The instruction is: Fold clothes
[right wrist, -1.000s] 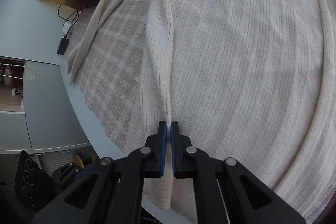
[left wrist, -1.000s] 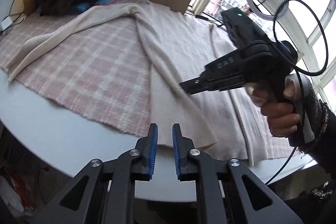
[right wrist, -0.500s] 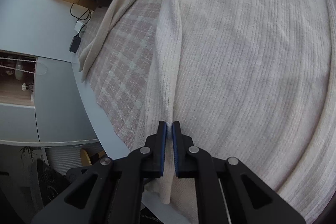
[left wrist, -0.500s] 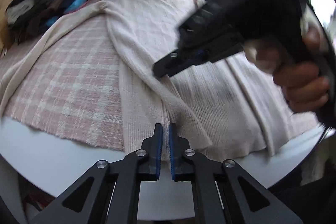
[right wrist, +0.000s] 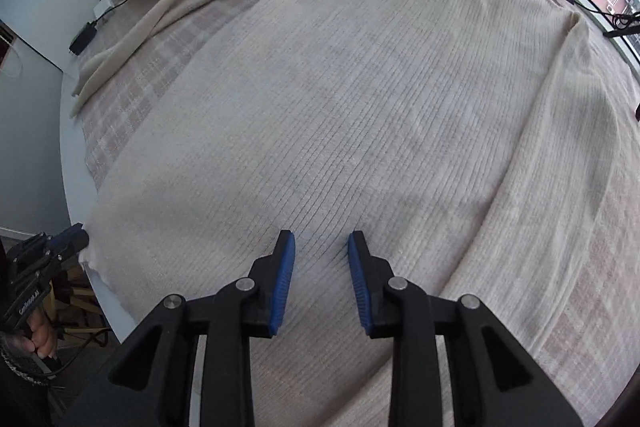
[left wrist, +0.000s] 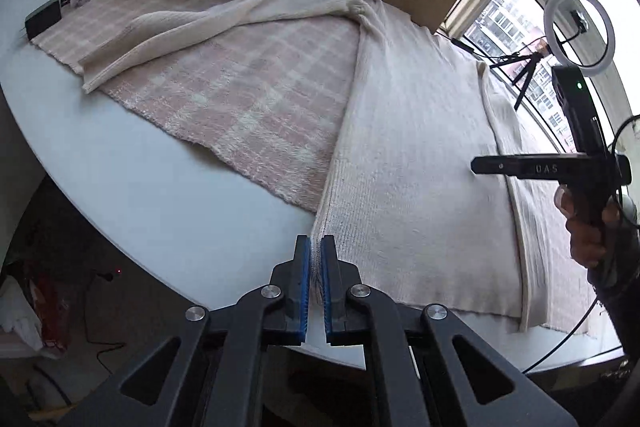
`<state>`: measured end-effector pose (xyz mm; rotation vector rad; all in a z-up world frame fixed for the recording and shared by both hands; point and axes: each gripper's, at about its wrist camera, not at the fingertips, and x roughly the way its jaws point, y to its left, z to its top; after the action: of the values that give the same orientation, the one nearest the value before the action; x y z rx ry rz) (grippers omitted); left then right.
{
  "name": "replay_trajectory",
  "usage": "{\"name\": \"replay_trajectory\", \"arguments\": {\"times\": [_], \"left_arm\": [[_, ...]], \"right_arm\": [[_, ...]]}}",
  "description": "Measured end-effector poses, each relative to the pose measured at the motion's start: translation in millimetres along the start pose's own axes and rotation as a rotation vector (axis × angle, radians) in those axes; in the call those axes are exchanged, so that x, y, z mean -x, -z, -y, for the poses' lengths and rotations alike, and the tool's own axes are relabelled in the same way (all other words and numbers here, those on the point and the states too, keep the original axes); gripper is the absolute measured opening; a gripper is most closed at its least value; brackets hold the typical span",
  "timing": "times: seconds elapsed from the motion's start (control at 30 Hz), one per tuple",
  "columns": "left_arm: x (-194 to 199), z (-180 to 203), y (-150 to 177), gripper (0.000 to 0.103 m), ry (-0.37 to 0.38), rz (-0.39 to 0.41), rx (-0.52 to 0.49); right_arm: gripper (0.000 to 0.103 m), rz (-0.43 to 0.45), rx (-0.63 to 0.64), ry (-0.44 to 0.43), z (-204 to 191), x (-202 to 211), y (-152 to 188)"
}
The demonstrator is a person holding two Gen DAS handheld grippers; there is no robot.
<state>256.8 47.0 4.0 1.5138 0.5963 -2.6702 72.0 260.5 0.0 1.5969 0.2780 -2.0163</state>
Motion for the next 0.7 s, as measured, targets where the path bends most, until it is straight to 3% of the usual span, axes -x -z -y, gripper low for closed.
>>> {"name": "replay_trajectory", "arguments": {"times": [0.17,0.23,0.3,0.43,0.53,0.67,0.7], "left_arm": [[16,-11,-12,0.006,-0.061,0.002,0.009],[30,-26,-22,0.008,-0.119,0.047,0.008],[42,-46,-37,0.016,-0.187,0.094,-0.009],[37,-80,-70,0.021,-0.256,0.104,-0.152],[13,-90,-91,0.024,-0.265,0.057,-0.307],[-12,-106,-108,0.024,-0.222,-0.021,-0.397],[-16,-110,-111,0.016,-0.203,-0.035,-0.41]], "right_arm": [[0.028,0.008,0.052,-0.021,-15,2,-17],[0.028,0.008,0.015,-0.075,-18,5,-23],[0.028,-0.001,-0.037,-0.143,-20,6,-31],[0.028,-0.008,-0.123,-0.243,-29,8,-51],[0.028,0.029,-0.158,-0.251,-41,17,-68],[0.031,0.06,-0.237,-0.239,-58,15,-99],[0.031,0.061,-0.253,-0.243,-61,13,-106]]}}
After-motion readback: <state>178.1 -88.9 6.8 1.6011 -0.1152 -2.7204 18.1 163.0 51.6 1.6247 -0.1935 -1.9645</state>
